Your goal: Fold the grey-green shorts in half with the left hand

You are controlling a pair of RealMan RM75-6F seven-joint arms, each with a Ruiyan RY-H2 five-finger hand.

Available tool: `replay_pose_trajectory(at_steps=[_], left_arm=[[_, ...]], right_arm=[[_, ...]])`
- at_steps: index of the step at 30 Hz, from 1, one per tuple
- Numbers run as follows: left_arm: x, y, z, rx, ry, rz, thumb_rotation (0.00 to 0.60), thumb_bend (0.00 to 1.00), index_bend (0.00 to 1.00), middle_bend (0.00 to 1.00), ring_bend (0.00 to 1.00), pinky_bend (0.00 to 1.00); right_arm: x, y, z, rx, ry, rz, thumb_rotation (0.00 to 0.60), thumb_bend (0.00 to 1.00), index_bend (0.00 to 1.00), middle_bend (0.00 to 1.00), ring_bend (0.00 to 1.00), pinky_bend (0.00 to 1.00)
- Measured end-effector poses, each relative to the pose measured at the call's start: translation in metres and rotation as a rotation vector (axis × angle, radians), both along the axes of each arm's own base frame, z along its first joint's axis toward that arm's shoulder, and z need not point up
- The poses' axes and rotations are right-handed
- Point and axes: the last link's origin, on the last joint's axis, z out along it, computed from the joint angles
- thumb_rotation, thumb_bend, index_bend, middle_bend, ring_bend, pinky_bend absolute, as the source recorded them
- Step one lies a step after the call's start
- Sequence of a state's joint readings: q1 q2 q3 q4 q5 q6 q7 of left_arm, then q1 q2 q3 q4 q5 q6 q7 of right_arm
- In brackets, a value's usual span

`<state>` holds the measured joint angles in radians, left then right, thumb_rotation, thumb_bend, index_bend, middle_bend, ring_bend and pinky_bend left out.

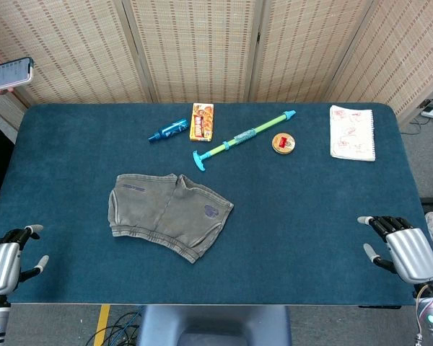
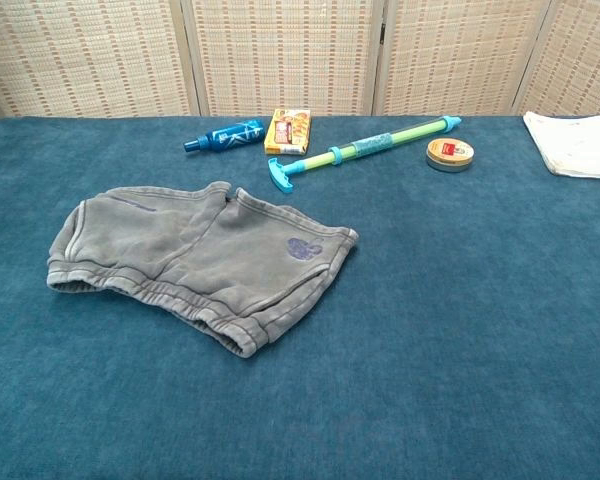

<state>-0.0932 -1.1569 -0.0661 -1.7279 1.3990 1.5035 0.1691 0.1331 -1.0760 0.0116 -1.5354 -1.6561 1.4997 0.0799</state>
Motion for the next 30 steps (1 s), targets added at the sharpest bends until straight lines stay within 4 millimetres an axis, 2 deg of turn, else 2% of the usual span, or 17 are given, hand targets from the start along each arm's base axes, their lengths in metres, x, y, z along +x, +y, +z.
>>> replay_pose_trajectory(at_steps=[6, 12, 17, 20, 22, 25, 30], left_arm=[[0.001, 0.002, -0.002, -0.008, 0.004, -0.004, 0.6, 0.27, 0.32, 0.43, 0.31, 0.47], [0.004, 0.013, -0.003, -0.018, 0.011, -0.04, 0.6, 0.27, 0.32, 0.43, 0.31, 0.47], [0.007, 0.031, -0.01, -0.073, 0.032, -0.092, 0.6, 0.27, 0.32, 0.43, 0.33, 0.47], [0.008, 0.047, -0.017, -0.114, 0.052, -0.134, 0.6, 0.27, 0.32, 0.45, 0.38, 0.47], [0.007, 0.06, -0.021, -0.133, 0.069, -0.165, 0.6, 0.27, 0.32, 0.49, 0.45, 0.48], [0.005, 0.079, -0.028, -0.145, 0.101, -0.203, 0.6, 0.27, 0.33, 0.62, 0.56, 0.58], [-0.003, 0.109, -0.039, -0.156, 0.165, -0.265, 0.6, 0.25, 0.35, 0.74, 0.66, 0.69]], right_arm=[[-0.001, 0.001, 0.002, -0.004, 0.003, -0.005, 0.6, 0.35, 0.27, 0.37, 0.36, 0.36], [0.001, 0.002, 0.008, -0.02, 0.012, 0.003, 0.6, 0.35, 0.27, 0.37, 0.36, 0.36], [0.003, 0.004, 0.009, -0.023, 0.014, 0.009, 0.6, 0.35, 0.27, 0.37, 0.36, 0.36], [0.004, 0.006, 0.01, -0.025, 0.016, 0.011, 0.6, 0.35, 0.27, 0.37, 0.36, 0.36], [0.005, 0.007, 0.012, -0.028, 0.02, 0.013, 0.6, 0.35, 0.27, 0.37, 0.36, 0.36], [0.007, 0.008, 0.014, -0.033, 0.024, 0.016, 0.6, 0.35, 0.27, 0.37, 0.36, 0.36], [0.008, 0.012, 0.017, -0.038, 0.034, 0.011, 0.6, 0.35, 0.27, 0.37, 0.36, 0.36]])
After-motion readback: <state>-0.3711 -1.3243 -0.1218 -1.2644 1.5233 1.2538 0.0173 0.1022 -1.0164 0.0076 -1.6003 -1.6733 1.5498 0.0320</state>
